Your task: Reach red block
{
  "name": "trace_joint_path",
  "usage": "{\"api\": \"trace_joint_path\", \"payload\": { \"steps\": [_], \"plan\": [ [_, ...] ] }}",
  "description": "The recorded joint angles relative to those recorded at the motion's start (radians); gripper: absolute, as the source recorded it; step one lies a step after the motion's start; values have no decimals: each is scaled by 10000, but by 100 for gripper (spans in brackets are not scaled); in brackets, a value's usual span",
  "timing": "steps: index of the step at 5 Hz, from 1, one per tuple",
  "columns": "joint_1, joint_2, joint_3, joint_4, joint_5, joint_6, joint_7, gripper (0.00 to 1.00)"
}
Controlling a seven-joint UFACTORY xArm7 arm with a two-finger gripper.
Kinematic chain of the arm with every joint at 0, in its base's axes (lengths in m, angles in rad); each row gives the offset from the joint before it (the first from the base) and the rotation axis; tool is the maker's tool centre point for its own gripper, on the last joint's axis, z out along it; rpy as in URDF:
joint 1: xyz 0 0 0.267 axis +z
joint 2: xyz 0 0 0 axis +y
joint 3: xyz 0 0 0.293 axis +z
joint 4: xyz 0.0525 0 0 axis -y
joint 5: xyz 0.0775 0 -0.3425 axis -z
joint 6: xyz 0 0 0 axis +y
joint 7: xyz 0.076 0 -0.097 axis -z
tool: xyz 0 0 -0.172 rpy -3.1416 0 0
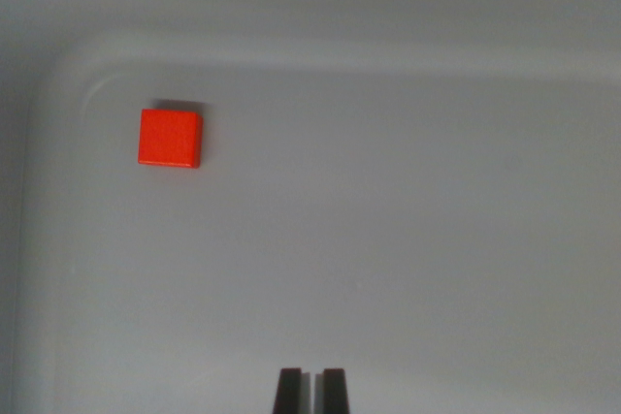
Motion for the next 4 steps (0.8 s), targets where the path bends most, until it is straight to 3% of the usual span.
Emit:
{"api": "trace_joint_path", "payload": {
  "steps": [1, 2, 3, 4],
  "plan": [
    [54, 204, 26, -29, -31, -233, 15, 0],
    [54, 204, 26, -29, -31, -233, 15, 0],
    [117, 443, 57, -64, -67, -506, 33, 0],
    [117, 443, 57, -64, -67, -506, 33, 0]
  ]
}}
